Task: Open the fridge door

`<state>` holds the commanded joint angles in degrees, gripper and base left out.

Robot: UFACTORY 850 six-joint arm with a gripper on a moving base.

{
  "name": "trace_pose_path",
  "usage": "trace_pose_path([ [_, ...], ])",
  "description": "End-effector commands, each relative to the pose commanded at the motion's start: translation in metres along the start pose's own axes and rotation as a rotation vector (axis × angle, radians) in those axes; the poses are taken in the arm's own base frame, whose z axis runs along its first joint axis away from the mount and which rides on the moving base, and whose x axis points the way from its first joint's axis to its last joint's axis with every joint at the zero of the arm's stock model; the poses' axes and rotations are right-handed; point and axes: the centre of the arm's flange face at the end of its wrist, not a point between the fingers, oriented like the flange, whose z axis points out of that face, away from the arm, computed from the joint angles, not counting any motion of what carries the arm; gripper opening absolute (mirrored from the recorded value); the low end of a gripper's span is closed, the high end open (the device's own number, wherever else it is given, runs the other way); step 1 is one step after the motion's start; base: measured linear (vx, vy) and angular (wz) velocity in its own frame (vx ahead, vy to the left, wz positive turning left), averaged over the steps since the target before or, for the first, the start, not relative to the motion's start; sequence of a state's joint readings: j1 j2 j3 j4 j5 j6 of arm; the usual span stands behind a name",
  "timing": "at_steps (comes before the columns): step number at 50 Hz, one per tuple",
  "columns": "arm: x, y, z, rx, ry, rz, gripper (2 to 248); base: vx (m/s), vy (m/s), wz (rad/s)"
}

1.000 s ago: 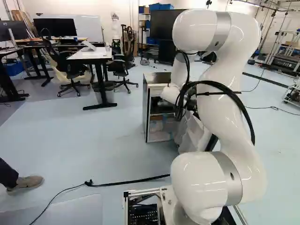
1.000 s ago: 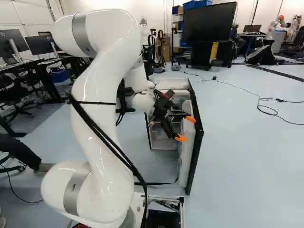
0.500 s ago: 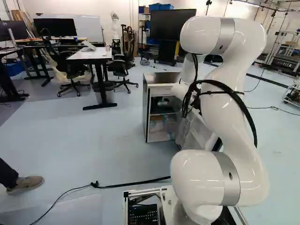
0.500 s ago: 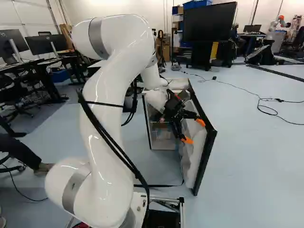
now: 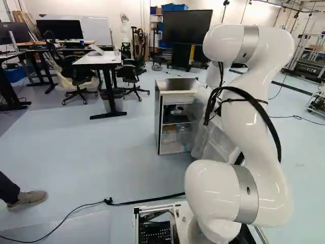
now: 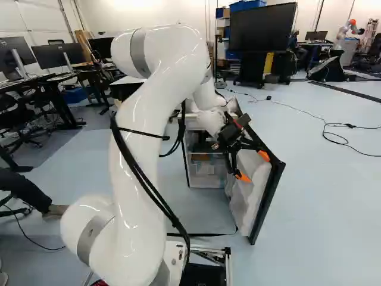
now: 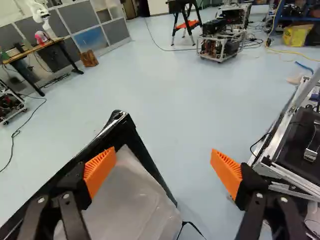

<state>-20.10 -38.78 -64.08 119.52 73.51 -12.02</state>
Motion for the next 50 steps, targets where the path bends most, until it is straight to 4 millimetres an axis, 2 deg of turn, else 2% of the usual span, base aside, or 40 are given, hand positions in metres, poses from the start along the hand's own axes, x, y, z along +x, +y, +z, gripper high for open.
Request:
trace_pose_path([
  [6, 0.001, -0.002, 0.002, -0.008, -0.004, 0.006, 247, 0.000, 0.000, 0.000],
  [12, 0.000, 0.005, 0.001, -0.005, -0.002, -0.005, 247, 0.000, 0.000, 0.000],
  [50, -0.008, 0.092, -0.031, 0.224, 0.019, -0.225, 247, 0.000, 0.000, 0.000],
])
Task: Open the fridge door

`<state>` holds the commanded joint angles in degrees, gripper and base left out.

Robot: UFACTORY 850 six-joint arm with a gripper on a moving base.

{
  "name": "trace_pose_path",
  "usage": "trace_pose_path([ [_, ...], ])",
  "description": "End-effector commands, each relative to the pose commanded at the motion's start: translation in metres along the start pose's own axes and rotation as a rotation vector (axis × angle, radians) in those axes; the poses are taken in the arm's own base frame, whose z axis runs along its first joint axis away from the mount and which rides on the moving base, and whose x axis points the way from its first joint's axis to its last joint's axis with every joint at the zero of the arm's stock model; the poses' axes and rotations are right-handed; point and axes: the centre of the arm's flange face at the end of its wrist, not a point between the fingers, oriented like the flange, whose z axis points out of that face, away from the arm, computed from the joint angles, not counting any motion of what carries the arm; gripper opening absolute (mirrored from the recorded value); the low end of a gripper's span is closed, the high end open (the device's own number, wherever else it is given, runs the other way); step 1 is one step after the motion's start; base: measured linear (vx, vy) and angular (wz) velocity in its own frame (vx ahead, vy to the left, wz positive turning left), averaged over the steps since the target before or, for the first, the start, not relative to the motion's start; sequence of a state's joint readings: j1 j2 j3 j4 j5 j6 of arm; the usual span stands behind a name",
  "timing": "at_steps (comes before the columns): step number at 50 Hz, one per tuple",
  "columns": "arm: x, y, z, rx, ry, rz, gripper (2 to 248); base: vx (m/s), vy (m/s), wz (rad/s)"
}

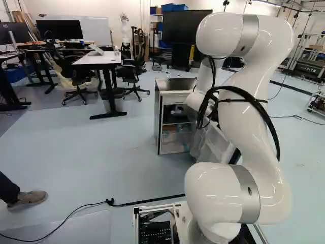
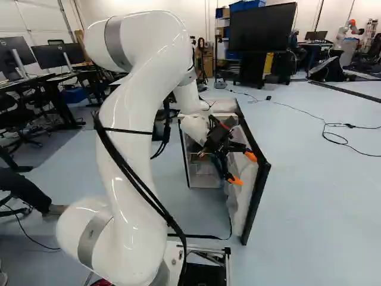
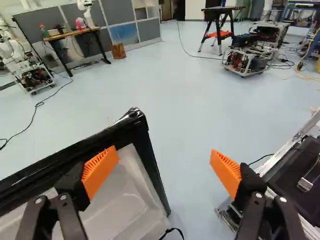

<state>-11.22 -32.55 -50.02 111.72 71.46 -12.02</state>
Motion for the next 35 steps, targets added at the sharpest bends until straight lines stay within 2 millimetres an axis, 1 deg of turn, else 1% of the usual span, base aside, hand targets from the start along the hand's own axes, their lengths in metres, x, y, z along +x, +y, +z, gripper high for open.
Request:
trace_pose_path([
  [35, -0.019, 0.075, -0.046, 0.286, 0.030, -0.226, 247, 0.000, 0.000, 0.000],
])
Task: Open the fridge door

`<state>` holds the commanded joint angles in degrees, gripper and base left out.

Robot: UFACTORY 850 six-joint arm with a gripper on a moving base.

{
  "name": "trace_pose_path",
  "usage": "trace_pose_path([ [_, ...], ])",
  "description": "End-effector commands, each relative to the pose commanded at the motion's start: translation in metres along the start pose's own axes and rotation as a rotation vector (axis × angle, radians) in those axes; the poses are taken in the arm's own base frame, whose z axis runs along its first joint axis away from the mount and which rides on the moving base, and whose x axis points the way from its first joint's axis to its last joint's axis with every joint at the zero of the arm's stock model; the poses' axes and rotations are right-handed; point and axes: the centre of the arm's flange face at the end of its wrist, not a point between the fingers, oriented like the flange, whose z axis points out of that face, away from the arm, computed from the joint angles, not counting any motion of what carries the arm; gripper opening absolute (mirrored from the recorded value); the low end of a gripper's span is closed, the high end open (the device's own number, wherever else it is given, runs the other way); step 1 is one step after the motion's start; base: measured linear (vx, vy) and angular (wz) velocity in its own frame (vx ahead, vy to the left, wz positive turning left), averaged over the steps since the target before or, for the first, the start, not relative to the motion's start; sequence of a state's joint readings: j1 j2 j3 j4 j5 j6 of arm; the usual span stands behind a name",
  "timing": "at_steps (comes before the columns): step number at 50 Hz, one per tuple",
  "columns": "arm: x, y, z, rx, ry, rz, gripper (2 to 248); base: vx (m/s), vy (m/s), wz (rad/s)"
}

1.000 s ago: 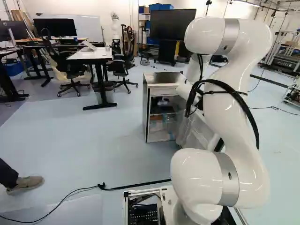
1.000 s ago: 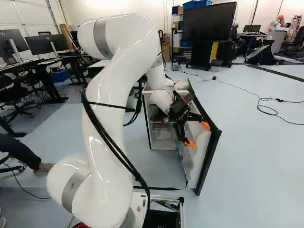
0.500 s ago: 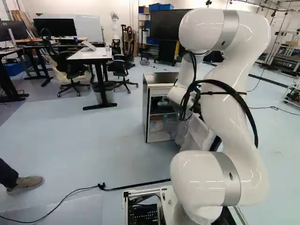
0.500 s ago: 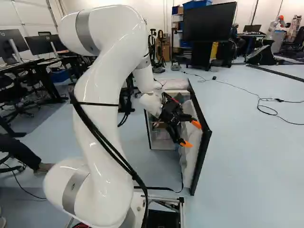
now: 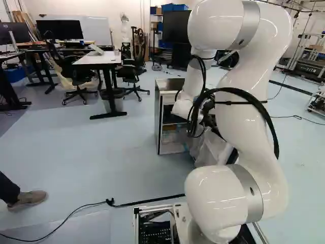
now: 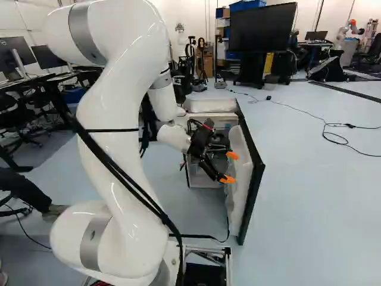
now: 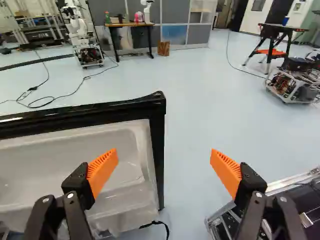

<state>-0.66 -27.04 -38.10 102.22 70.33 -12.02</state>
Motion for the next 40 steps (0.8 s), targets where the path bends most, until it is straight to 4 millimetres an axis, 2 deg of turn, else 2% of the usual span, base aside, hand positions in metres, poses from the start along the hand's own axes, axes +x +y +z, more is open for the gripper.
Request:
trace_pose_path([
  [25, -0.019, 0.041, -0.043, 0.239, 0.037, -0.163, 247, 0.000, 0.000, 0.000],
  [40, -0.029, 0.057, -0.069, 0.391, 0.057, -0.243, 247, 0.000, 0.000, 0.000],
])
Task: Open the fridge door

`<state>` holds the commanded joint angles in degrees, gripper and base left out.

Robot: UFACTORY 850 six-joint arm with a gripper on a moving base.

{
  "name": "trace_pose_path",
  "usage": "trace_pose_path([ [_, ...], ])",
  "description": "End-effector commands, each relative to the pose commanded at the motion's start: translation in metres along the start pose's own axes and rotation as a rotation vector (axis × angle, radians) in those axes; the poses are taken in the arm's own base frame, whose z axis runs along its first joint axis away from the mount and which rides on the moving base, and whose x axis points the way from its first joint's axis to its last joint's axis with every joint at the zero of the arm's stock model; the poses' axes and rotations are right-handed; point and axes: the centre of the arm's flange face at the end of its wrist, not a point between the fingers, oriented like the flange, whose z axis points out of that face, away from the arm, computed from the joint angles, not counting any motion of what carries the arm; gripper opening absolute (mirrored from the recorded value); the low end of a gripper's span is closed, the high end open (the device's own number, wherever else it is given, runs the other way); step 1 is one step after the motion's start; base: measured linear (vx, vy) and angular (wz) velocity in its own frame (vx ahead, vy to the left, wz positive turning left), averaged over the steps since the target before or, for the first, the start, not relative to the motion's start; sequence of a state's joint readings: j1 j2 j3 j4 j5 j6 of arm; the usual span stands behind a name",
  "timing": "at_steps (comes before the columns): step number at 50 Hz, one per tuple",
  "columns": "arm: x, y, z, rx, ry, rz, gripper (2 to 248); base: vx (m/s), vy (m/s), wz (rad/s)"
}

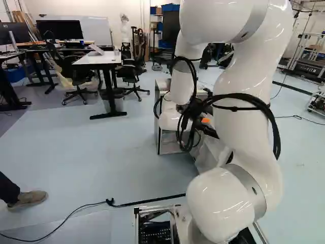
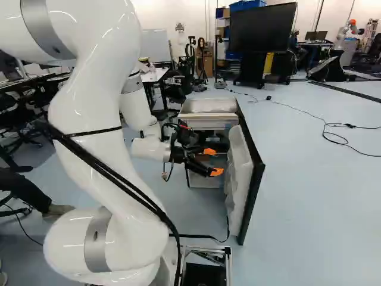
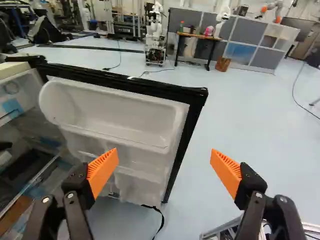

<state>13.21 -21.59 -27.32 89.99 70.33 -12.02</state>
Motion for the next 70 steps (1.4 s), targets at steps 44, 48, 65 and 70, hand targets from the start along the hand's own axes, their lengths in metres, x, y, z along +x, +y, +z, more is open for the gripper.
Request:
trace_pose_path([
  [44, -0.004, -0.008, -0.023, 0.167, 0.022, -0.057, 247, 0.000, 0.000, 0.000],
  [48, -0.003, -0.008, -0.023, 0.175, 0.021, -0.057, 247, 0.000, 0.000, 0.000],
  [65, 0.003, -0.007, -0.022, 0.230, 0.018, -0.056, 247, 0.000, 0.000, 0.000],
  [70, 0.005, -0.006, -0.021, 0.251, 0.017, -0.056, 247, 0.000, 0.000, 0.000],
])
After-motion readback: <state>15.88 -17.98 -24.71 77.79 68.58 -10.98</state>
